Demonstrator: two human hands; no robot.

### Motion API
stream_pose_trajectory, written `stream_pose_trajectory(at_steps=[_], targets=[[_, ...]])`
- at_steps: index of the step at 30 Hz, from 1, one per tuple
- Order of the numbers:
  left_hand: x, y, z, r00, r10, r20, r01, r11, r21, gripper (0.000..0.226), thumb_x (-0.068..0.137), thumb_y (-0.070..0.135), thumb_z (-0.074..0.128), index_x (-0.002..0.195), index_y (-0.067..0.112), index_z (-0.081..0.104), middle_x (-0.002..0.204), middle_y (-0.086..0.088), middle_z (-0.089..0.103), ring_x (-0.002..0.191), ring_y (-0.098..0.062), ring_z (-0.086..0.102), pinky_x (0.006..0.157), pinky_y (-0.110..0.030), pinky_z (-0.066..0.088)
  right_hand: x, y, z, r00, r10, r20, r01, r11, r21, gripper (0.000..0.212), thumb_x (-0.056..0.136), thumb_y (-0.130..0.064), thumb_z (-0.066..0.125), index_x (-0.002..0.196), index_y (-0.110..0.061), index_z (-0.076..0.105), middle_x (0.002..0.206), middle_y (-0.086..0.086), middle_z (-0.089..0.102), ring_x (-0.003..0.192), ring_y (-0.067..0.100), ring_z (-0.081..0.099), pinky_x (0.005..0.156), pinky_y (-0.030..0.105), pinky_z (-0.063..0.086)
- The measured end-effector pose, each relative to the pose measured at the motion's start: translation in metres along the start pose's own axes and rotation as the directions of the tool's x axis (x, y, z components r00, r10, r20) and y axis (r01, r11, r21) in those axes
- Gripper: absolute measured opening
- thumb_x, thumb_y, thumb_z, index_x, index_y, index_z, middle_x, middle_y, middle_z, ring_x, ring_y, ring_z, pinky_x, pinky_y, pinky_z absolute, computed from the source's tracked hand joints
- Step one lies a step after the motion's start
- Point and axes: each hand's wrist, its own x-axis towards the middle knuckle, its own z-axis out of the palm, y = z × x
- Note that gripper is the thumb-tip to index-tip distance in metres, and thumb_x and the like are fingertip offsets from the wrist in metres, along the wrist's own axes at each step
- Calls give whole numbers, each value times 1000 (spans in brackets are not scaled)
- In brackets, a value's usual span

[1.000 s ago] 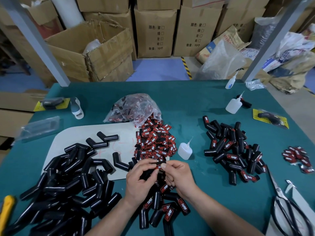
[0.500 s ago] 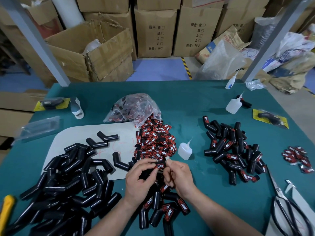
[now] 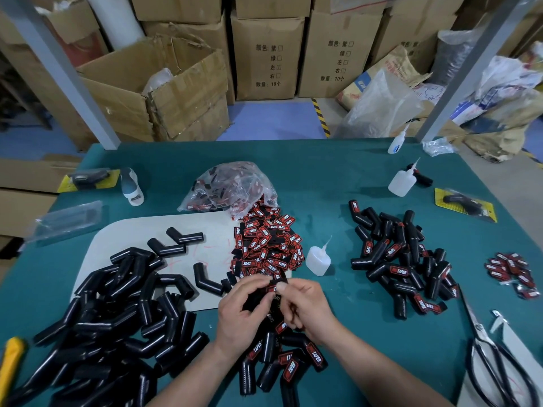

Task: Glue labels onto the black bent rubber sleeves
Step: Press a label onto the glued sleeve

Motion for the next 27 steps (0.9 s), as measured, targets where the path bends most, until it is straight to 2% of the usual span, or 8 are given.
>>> stream_pose_trajectory(at_steps=[3,6,9,14,18,22,24,27], targets=[[-3,-1,0,990,-133,54,134,991,-20,43,87,34,73,127,48,63,117,16,73,111,-11,70,99,-23,52,0,-4,-1,996,81,39,-82,997,6,39,78,-37,77,79,0,67,44,8,48,32,14,31,36,23,28],[-5,0,-1,989,-123,87,121,992,34,45,87,35,72,126,55,61,119,20,72,112,-7,70,99,-20,51,-2,-6,-1,997,67,48,-69,997,38,25,79,-29,78,82,-5,72,42,5,42,32,14,32,38,23,29],[-3,5,-3,990,-107,93,101,992,69,43,87,34,72,125,52,63,120,23,71,110,-4,69,98,-17,50,-3,-4,1,998,47,45,-50,996,77,24,82,-24,76,85,-1,72,40,4,40,31,14,31,38,22,31],[-4,8,-2,994,-76,82,68,993,99,37,86,30,71,122,34,65,122,22,70,110,-2,69,100,-17,49,-3,-1,3,999,30,32,-33,996,84,32,75,-33,80,79,-3,69,38,2,37,29,12,29,37,21,31],[-5,8,-1,994,-85,70,78,992,103,41,84,21,75,122,33,65,123,21,70,110,-2,69,100,-17,49,-2,0,1,999,24,42,-27,996,86,25,77,-32,80,77,-9,71,38,3,37,30,13,30,38,21,32],[-4,11,-1,995,-79,67,73,994,78,37,86,28,72,122,34,66,122,20,70,110,-4,69,100,-18,50,-2,1,1,999,12,53,-16,997,75,23,78,-34,81,76,-13,73,38,3,38,30,13,31,39,22,33],[-3,12,-2,994,-87,60,84,995,59,37,86,29,72,122,38,66,121,20,71,110,-5,70,99,-19,50,-2,1,0,998,9,61,-14,996,83,29,80,-37,80,74,-10,71,37,4,39,29,14,31,39,23,34],[-3,12,0,995,-88,36,88,996,9,40,86,28,74,122,45,66,118,19,72,109,-8,71,98,-19,51,2,-1,-3,995,60,78,-66,995,72,59,85,-52,71,50,-7,56,35,6,40,29,17,32,40,25,32]])
